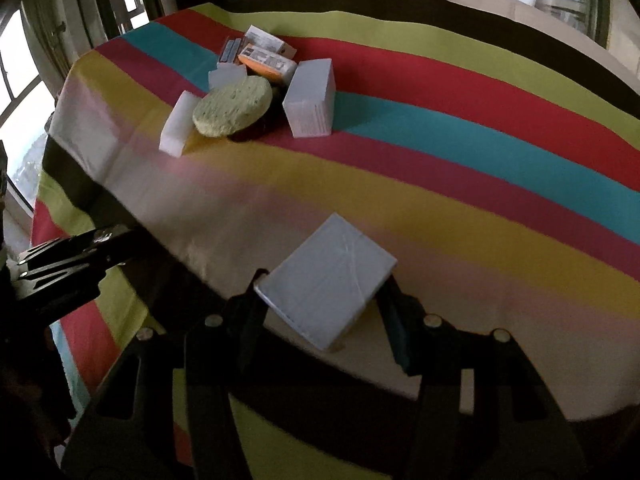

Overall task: Organize objects
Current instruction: 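Grasp the white cube box with the right tool while the left grasps the gold-topped box, then carry the white cube box and gold-topped box over the bin with both tools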

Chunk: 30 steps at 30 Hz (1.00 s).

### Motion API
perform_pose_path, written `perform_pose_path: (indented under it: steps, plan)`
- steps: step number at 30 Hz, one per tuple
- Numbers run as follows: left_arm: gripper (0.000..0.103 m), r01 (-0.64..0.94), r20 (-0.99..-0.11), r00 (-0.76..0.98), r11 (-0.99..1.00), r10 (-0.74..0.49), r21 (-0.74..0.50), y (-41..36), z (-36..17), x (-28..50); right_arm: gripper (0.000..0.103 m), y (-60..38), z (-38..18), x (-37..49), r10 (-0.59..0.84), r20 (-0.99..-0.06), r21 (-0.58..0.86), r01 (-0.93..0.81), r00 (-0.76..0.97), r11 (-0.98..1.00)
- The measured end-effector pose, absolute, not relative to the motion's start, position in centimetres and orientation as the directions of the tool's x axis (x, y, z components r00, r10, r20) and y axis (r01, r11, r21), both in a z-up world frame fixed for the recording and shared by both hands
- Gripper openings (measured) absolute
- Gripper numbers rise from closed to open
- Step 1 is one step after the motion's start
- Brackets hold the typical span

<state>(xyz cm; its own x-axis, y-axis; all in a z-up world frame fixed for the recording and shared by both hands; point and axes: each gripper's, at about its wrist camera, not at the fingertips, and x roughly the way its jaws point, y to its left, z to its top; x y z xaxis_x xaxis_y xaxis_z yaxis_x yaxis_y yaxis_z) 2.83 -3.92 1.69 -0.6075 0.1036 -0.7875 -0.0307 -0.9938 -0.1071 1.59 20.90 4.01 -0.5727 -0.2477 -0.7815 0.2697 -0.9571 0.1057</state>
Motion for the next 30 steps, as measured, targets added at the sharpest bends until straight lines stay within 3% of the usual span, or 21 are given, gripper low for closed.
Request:
perform_pose_path:
  steps: [30]
  plan:
    - [0.048, -0.05, -0.761, -0.644, -0.997, 0.082, -0.065, -6.4, 5.0, 17.8, 0.058, 17.0, 6.9, 16.3, -0.253, -0.754, 0.028, 0.356, -0.606, -0.934]
